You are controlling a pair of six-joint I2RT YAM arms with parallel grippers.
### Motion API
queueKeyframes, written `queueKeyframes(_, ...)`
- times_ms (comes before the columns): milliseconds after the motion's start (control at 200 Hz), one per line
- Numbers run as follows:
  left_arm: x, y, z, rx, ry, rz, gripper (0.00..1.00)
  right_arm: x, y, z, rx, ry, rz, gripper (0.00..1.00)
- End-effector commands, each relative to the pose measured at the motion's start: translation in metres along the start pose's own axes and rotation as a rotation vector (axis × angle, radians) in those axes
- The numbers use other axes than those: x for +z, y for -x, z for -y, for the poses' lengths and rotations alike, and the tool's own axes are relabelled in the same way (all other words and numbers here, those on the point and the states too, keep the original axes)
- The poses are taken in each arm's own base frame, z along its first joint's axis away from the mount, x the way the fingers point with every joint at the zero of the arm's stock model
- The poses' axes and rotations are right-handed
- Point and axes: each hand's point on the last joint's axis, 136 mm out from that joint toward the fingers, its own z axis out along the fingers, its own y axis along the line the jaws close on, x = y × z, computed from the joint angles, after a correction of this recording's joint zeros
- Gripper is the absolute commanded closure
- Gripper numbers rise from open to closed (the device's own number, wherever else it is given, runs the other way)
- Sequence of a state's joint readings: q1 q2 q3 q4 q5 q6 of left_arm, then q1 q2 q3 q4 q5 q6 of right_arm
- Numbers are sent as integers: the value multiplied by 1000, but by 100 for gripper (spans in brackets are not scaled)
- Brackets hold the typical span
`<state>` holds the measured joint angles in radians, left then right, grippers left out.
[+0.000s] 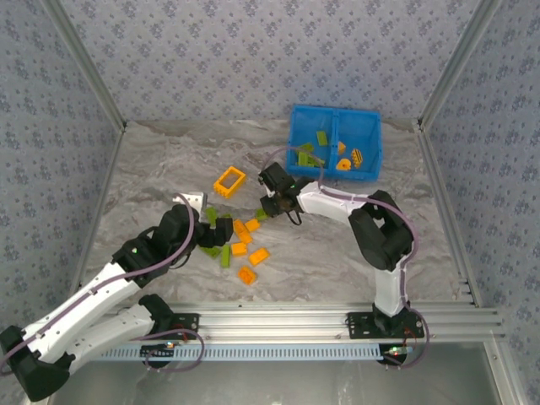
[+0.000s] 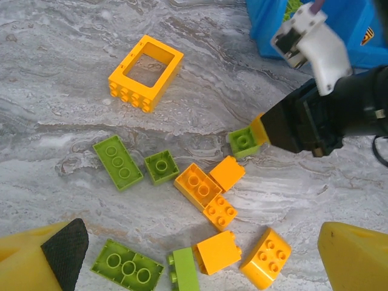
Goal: Sort the legos into containers by color
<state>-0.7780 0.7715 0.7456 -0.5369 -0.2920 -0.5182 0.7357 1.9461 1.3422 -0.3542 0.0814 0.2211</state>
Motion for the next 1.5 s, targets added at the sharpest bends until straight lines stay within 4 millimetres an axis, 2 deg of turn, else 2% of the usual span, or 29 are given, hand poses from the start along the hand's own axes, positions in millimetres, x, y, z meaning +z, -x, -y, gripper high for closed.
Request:
queueKeyframes(0,-1,4,2,-24,-17,15,1,8,-11,4,4,-32,-40,68)
queueKeyframes(75,-2,3,2,-27,-17,14,1,10,-12,4,9,-34,-41,68)
queueKeyframes(365,-1,4,2,-31,-15,17,1,1,-8,13,31,-61,-5,83)
queueKeyframes(460,0,3,2,-30,-16,15,1,-18,-2,20,52,-85,36,84)
queueKeyframes(610,1,4,6,-28,-34,16,1,-73,18,41,102,-144,183,83)
queueKeyframes(640,1,5,10,-23,-59,19,1,-86,26,48,128,-158,225,83)
queueKeyframes(660,1,5,15,-15,-85,22,1,-88,18,57,142,-175,224,83)
queueKeyframes(780,-1,8,54,22,-301,35,1,-128,27,107,265,-259,355,82)
queueKeyframes(844,-3,10,70,33,-381,39,1,-144,30,145,348,-314,405,81)
queueKeyframes(934,-3,10,83,52,-422,41,1,-152,30,203,457,-402,416,81)
queueKeyframes(1019,0,8,90,65,-431,28,1,-141,29,248,532,-445,368,81)
queueKeyframes(1029,1,8,90,66,-428,26,1,-142,35,253,541,-443,374,81)
queueKeyframes(1144,8,2,96,82,-414,-14,1,-113,41,292,601,-448,290,82)
queueKeyframes(1339,12,-4,101,109,-384,-55,1,-63,55,326,636,-431,187,79)
queueKeyframes(1494,16,-11,100,122,-368,-82,1,-49,67,336,651,-417,167,71)
